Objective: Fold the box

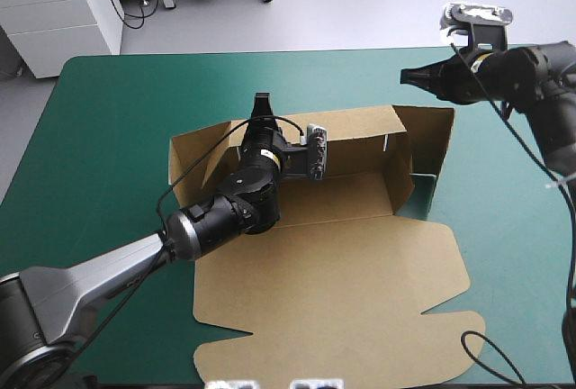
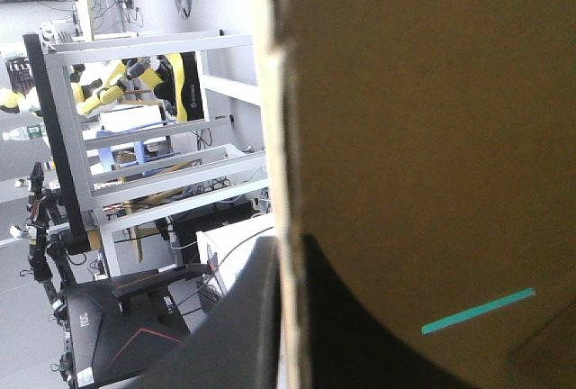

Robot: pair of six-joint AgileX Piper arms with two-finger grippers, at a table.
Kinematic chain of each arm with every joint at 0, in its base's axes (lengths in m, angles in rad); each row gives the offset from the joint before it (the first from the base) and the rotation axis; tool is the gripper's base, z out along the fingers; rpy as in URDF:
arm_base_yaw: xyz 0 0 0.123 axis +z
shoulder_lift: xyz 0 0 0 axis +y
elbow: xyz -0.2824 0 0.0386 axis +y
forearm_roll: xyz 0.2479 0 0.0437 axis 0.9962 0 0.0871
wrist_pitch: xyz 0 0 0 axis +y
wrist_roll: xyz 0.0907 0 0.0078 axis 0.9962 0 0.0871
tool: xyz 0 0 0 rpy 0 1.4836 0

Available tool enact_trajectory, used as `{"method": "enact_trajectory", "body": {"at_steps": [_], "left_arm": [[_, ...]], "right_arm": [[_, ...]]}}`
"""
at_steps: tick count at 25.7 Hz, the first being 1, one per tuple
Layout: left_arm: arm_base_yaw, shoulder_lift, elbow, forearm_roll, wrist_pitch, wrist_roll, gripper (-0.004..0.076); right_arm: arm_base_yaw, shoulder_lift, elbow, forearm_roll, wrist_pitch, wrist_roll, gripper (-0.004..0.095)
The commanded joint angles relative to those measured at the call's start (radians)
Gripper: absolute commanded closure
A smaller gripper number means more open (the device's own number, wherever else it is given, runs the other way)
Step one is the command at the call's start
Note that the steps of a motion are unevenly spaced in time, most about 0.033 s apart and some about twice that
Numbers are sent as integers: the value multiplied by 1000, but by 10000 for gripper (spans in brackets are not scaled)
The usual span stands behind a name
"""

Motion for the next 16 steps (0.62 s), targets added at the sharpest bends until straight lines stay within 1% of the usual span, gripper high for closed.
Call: {"method": "enact_trajectory", "body": {"at_steps": [1, 3, 4, 5, 8, 12, 16], "left_arm": [[-9, -35, -11, -13, -6, -4, 731], [-9, -35, -11, -13, -10, -4, 731], [-9, -35, -11, -13, -14, -4, 731], [-9, -35, -11, -13, -24, -4, 731], [-9, -35, -11, -13, -34, -4, 731], [-9, -35, -11, -12, -32, -4, 731], [-9, -35, -11, -12, -32, -14, 731]], "right_arm": [[-108, 83, -139, 178, 26, -121, 912], [-165, 172, -208, 304, 80, -173, 912], [-169, 208, -241, 325, 117, -187, 912], [-169, 254, -289, 309, 161, -187, 912], [-167, 322, -366, 298, 225, -182, 912], [-167, 355, -381, 307, 229, -180, 912], [-167, 354, -332, 250, 229, -174, 912]]}}
